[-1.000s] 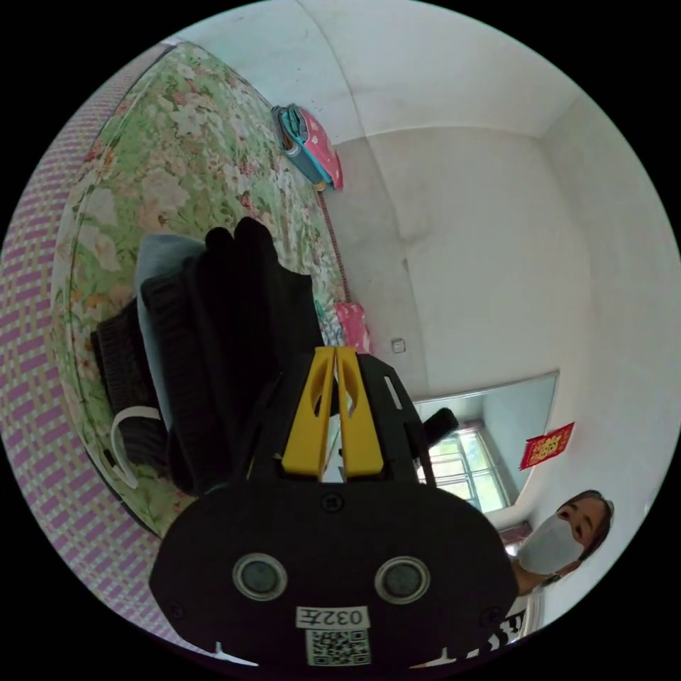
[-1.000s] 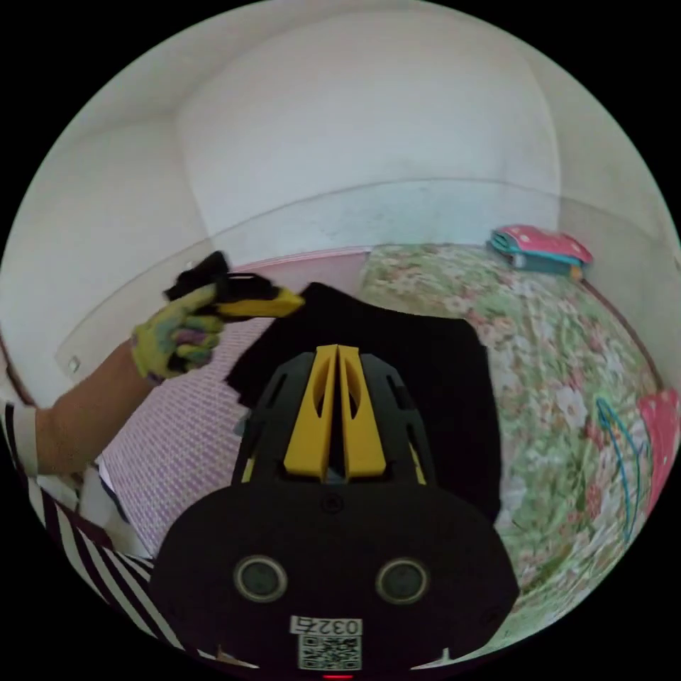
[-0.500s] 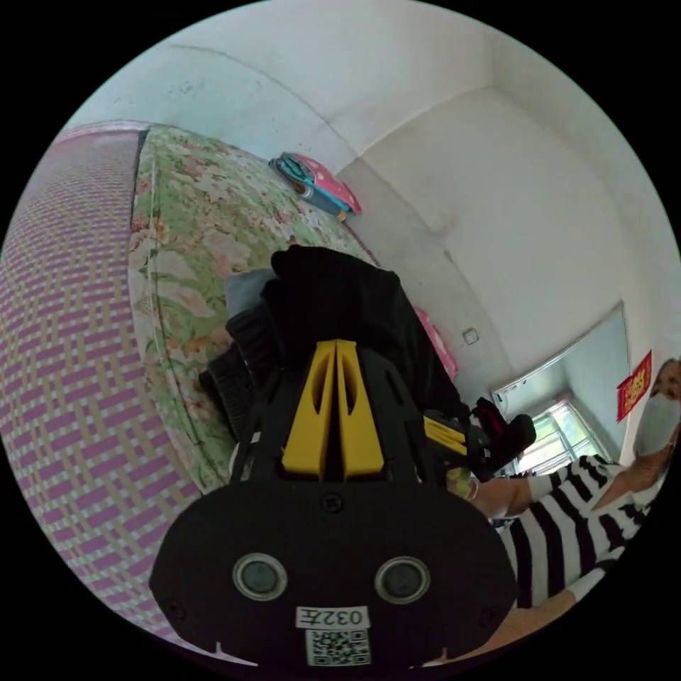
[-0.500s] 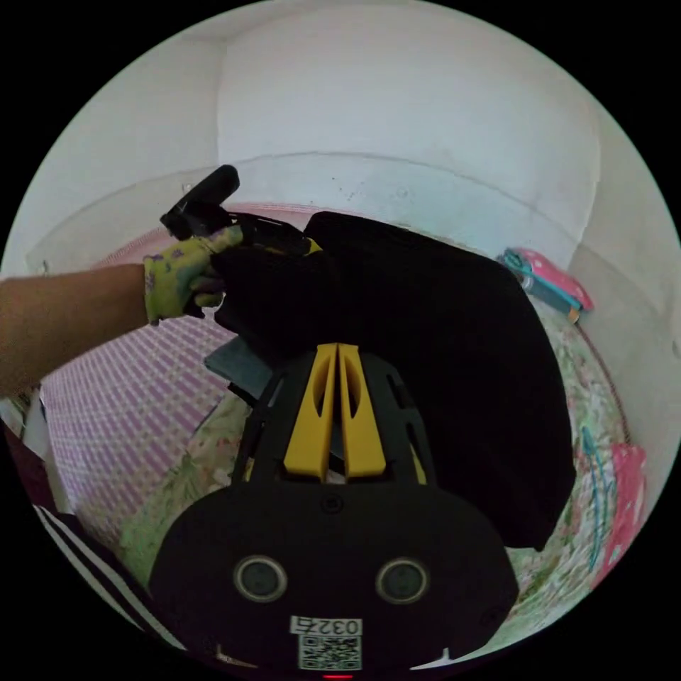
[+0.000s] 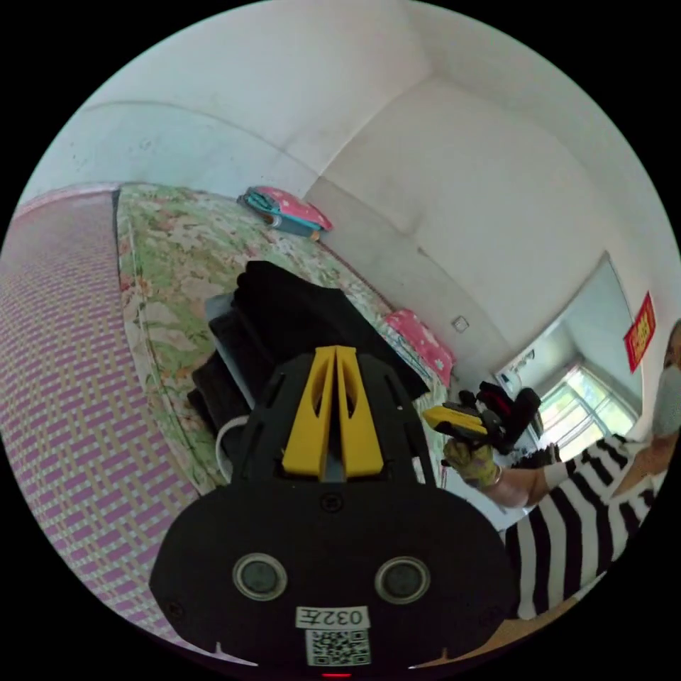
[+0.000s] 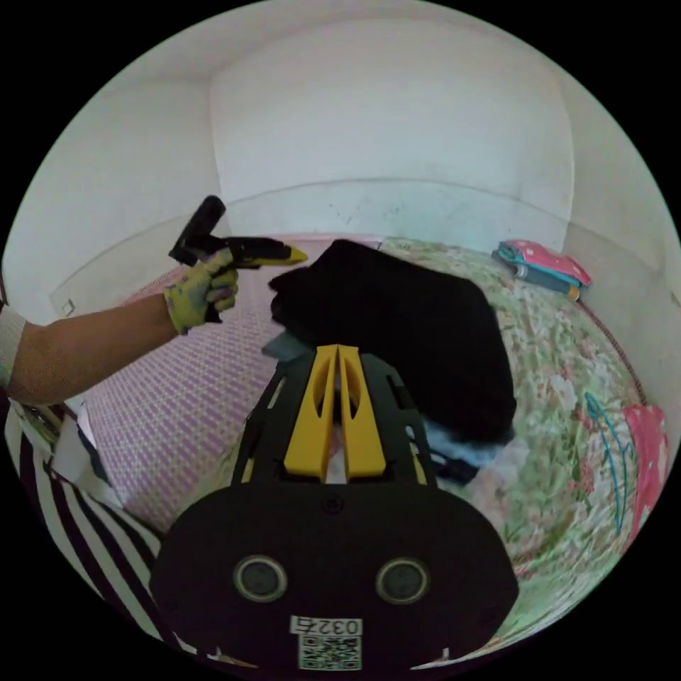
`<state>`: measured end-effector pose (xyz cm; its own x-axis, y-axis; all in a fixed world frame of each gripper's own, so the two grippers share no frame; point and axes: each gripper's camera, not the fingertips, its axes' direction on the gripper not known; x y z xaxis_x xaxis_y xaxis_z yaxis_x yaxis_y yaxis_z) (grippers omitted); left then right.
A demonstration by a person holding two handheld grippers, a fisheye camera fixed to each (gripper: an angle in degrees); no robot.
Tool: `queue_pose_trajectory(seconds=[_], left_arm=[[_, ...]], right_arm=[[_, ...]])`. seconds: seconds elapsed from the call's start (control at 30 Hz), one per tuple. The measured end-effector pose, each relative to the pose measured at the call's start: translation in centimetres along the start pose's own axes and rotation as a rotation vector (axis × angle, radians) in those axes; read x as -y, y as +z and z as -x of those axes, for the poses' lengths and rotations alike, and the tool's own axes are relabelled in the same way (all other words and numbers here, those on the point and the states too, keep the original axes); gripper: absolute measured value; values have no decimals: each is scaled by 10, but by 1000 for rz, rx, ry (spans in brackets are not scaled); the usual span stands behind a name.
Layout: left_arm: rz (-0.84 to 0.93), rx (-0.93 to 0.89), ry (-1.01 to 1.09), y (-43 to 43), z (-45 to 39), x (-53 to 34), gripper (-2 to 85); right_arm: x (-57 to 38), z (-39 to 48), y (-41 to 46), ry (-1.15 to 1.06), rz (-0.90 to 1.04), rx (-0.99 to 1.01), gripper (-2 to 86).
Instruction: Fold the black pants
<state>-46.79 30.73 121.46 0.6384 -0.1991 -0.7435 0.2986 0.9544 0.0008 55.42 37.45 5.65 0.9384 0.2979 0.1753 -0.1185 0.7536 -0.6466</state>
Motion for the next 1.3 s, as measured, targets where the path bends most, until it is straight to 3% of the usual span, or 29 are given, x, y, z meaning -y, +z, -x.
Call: queue_pose_trajectory(seconds=[0.1, 0.2, 0.27, 0.4, 0.47, 0.57, 0.8, 0.9, 1.07, 1.3], left_arm=[[85, 48, 117, -3, -8, -56, -9], [259, -1, 82, 6, 1, -130, -9], [437, 21, -43, 21, 16, -200, -9], [577, 77, -336, 33, 51, -295, -9], [543, 125, -557, 28, 76, -343, -9], [517, 211, -602, 23, 98, -371, -9], [421, 301, -616, 0, 168, -406, -9], [310, 219, -681, -23, 211, -440, -9], [-36, -180, -776, -82, 292, -532, -9], [-304, -36, -759, -177, 354, -640, -9]], right_arm=[[-51, 11, 1, 51, 137, 117, -10], [-89, 41, 12, 17, 238, 174, -10], [-99, 65, 29, -32, 306, 258, -10], [-91, 97, 56, -117, 365, 398, -10], [-80, 124, 68, -224, 389, 428, -10], [-68, 155, 75, -349, 409, 443, -10], [-49, 218, 75, -389, 423, 488, -10], [-44, 263, 79, -376, 451, 532, -10], [-24, 383, 90, -374, 503, 643, -10], [6, 543, 119, -515, 589, 767, -10]])
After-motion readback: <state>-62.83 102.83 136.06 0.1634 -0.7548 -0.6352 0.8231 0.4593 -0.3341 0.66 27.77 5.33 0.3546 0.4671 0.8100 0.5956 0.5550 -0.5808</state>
